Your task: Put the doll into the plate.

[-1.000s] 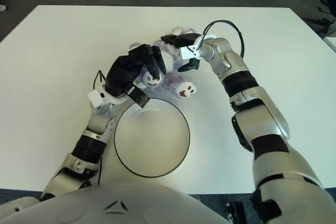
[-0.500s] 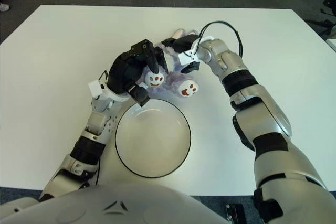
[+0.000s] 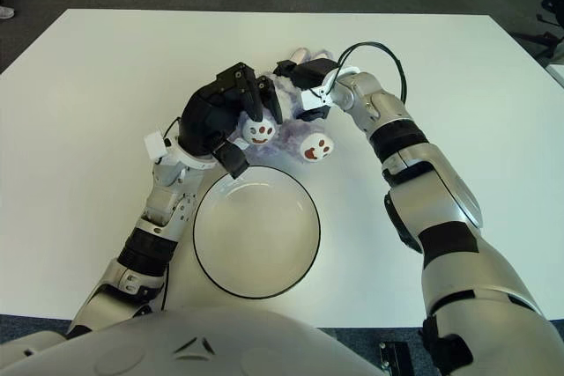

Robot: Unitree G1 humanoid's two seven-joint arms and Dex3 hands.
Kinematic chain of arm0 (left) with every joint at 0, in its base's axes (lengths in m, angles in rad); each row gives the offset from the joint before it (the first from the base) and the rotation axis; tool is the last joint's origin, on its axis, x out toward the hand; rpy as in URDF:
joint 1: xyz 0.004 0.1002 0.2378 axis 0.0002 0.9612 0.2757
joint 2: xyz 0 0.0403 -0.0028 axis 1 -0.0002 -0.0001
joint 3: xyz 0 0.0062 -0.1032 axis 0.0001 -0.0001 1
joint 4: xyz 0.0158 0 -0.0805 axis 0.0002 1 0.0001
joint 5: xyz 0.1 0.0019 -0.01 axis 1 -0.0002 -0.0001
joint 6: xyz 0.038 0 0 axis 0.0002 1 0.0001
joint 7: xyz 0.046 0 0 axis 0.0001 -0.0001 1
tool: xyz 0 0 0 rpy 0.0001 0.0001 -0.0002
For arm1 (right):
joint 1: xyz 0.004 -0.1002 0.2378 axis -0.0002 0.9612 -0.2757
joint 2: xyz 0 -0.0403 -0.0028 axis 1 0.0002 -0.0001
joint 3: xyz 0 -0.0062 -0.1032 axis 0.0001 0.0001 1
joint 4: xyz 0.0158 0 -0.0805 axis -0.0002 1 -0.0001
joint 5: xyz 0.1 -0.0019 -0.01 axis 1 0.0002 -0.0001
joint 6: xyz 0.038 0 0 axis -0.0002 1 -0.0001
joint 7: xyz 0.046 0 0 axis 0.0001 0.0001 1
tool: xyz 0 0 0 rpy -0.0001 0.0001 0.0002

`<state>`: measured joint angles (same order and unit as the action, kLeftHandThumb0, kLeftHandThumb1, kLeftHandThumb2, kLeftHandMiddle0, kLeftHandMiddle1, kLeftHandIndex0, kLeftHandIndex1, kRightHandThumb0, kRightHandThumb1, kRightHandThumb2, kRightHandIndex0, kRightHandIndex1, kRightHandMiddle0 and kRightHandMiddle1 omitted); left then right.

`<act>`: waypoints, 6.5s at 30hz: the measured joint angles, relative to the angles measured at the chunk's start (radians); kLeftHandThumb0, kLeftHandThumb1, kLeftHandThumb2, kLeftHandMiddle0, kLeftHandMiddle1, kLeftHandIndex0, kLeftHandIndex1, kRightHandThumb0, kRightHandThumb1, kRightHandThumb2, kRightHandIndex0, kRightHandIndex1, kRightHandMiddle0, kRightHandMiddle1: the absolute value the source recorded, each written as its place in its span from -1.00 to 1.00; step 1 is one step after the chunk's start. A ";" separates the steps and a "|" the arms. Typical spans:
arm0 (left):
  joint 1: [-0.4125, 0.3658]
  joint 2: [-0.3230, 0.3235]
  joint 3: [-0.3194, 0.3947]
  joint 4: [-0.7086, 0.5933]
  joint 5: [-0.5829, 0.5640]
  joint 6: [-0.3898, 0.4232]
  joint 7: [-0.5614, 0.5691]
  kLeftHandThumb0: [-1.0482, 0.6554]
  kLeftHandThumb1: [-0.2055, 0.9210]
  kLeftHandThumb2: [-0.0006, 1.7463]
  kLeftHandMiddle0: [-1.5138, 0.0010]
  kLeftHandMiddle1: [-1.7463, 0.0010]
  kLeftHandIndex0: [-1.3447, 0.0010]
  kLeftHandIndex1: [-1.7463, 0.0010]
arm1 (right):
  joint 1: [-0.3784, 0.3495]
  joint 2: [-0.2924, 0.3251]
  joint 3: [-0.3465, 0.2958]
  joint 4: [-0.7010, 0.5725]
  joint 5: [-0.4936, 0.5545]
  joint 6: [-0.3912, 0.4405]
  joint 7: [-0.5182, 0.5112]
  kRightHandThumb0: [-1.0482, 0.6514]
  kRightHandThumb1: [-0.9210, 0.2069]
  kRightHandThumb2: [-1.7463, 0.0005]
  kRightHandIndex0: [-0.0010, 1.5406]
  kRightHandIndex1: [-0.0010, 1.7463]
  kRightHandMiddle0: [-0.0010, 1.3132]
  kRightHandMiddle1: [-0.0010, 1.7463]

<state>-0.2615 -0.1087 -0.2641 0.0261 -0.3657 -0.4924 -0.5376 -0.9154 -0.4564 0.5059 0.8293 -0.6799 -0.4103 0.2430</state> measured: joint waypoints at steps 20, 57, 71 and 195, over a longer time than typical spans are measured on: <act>0.000 -0.002 0.019 -0.064 -0.041 0.144 -0.019 0.22 -0.24 0.63 0.25 -1.00 0.16 -0.98 | 0.069 0.066 -0.081 0.075 0.074 0.018 -0.204 0.23 0.71 -0.96 0.18 0.96 -0.04 0.98; 0.001 -0.005 0.047 -0.077 0.145 0.090 0.100 0.22 -0.20 0.52 0.17 -0.89 0.10 -0.84 | 0.113 0.104 -0.178 0.163 0.193 -0.037 -0.359 0.24 0.85 -0.87 0.34 0.40 0.30 1.00; 0.007 0.007 0.040 -0.059 0.108 0.157 0.081 0.31 0.36 0.10 0.47 -0.91 0.52 -0.86 | 0.127 0.109 -0.219 0.151 0.225 -0.006 -0.356 0.24 0.87 -0.89 0.34 0.41 0.32 1.00; -0.373 0.186 0.221 0.838 0.445 -0.114 0.349 -0.09 0.24 0.26 0.76 0.55 1.00 0.63 | 0.352 -0.030 -0.386 -0.614 0.150 0.384 -0.327 0.22 0.76 -0.80 0.31 0.36 0.26 1.00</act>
<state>-0.6344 0.0774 -0.0431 0.8637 0.0792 -0.6065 -0.1887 -0.5638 -0.4866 0.1202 0.2150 -0.5297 -0.0264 -0.0842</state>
